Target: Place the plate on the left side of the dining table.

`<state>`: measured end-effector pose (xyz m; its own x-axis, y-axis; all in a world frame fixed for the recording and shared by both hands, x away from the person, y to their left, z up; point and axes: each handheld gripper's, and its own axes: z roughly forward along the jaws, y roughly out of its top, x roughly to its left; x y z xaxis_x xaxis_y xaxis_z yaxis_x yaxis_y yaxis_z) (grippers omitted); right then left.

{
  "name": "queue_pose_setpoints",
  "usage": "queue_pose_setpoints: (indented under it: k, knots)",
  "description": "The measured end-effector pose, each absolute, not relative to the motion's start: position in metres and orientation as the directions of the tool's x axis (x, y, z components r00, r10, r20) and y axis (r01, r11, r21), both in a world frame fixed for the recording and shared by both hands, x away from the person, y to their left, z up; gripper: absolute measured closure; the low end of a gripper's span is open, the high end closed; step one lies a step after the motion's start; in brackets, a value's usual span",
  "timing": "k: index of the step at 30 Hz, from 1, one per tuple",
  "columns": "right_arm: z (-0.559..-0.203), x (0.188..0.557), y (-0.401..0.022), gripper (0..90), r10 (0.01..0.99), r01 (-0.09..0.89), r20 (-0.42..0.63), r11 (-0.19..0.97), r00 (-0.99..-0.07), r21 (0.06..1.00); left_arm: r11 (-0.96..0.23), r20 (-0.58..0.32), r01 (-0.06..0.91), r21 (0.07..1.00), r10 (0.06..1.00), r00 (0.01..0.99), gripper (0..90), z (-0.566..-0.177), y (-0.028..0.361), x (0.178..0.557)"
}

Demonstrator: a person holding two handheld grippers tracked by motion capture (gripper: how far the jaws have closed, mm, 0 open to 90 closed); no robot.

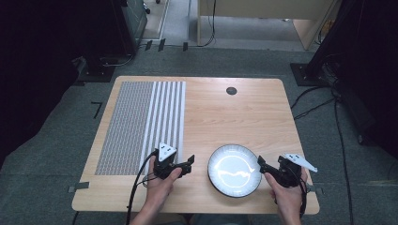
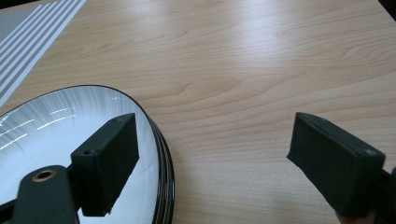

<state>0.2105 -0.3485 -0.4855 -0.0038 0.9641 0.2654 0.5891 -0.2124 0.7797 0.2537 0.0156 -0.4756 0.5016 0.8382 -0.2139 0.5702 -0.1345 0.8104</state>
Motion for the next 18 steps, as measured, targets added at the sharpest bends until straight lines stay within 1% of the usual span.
queue_pose_setpoints:
  k: [4, 8, 11, 13, 15, 16, 17, 18]
  knots:
    - [-0.484, 0.210, -0.347, 18.1, 0.965, 0.582, 0.263, -0.218, 0.006, 0.784, -0.147, -0.214, 0.569, 0.809, 0.828, 0.518, 23.5, -0.476, 0.006, 0.253]
    - [-0.481, 0.208, -0.344, 21.0, 0.968, 0.575, 0.252, -0.206, 0.000, 0.792, -0.171, -0.204, 0.558, 0.812, 0.812, 0.546, 23.5, -0.476, -0.004, 0.251]
    - [-0.481, 0.208, -0.344, 22.2, 0.967, 0.576, 0.254, -0.203, -0.007, 0.792, -0.172, -0.210, 0.564, 0.808, 0.810, 0.548, 23.4, -0.477, -0.011, 0.252]
    - [-0.481, 0.207, -0.343, 25.3, 0.966, 0.578, 0.257, -0.200, -0.017, 0.791, -0.171, -0.218, 0.569, 0.804, 0.807, 0.549, 23.2, -0.478, -0.015, 0.252]
    - [-0.481, 0.206, -0.343, 30.5, 0.966, 0.581, 0.259, -0.194, -0.029, 0.790, -0.180, -0.221, 0.572, 0.800, 0.798, 0.560, 23.2, -0.477, -0.021, 0.251]
    - [-0.480, 0.205, -0.341, 38.6, 0.965, 0.583, 0.256, -0.177, -0.055, 0.793, -0.189, -0.218, 0.564, 0.804, 0.788, 0.575, 22.4, -0.476, -0.027, 0.250]
    - [-0.480, 0.205, -0.341, 38.6, 0.965, 0.583, 0.256, -0.177, -0.055, 0.793, -0.189, -0.218, 0.564, 0.804, 0.788, 0.575, 21.9, -0.476, -0.027, 0.250]
    - [-0.480, 0.204, -0.339, 40.9, 0.966, 0.583, 0.249, -0.163, -0.070, 0.796, -0.189, -0.218, 0.561, 0.806, 0.785, 0.579, 21.9, -0.475, -0.029, 0.249]
